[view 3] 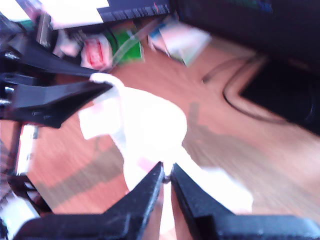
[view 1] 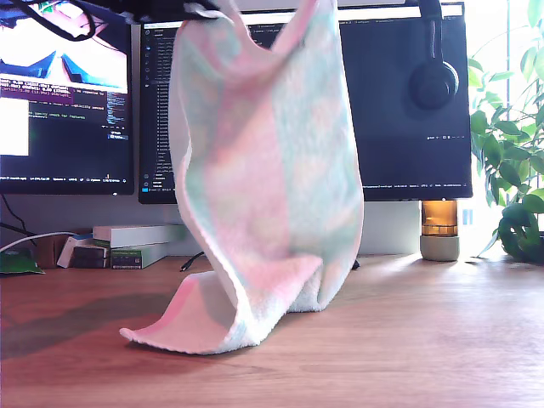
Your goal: Fold the tea towel to a neat square and place it to the right
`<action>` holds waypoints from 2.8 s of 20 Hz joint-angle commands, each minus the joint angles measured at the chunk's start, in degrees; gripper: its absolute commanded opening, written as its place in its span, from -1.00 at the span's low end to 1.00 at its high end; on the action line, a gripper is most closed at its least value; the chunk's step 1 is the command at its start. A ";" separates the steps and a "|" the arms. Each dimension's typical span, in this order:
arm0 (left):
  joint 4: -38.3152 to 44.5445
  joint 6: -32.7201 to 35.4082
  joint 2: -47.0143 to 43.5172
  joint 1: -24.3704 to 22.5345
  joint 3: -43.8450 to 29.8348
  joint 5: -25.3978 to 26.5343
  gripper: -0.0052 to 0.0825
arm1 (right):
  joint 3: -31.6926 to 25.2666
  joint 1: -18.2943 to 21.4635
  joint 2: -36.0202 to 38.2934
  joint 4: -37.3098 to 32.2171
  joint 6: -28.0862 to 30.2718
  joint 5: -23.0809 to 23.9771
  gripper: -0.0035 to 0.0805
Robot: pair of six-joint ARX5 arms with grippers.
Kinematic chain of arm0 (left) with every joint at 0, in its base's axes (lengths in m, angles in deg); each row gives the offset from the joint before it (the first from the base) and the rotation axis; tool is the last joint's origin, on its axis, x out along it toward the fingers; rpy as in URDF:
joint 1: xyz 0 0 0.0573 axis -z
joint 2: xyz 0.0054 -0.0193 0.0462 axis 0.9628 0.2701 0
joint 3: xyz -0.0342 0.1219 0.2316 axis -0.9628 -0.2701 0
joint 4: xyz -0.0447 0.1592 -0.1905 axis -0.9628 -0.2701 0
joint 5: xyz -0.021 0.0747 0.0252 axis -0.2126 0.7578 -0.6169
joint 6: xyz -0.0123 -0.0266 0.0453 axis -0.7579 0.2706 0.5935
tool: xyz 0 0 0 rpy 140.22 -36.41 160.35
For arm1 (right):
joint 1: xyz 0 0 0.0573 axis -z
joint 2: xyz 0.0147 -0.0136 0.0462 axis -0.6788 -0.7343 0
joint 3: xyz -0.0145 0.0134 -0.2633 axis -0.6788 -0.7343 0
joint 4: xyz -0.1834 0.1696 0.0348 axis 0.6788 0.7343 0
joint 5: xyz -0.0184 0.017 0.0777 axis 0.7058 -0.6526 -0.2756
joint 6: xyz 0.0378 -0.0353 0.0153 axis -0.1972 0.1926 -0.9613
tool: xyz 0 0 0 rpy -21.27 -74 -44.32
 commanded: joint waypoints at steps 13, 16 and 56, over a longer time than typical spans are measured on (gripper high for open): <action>-13.35 -1.11 -10.32 6.43 5.16 -5.90 -0.93 | 0.13 -8.46 7.74 3.23 -0.17 11.50 -0.95; -17.40 1.16 -10.58 10.25 5.16 -3.34 -0.93 | 0.13 -10.58 9.51 4.63 -0.22 15.63 -0.95; -25.99 13.90 20.79 -6.73 46.40 -1.79 -0.93 | 27.45 -0.85 -25.14 -27.28 8.96 17.44 -0.95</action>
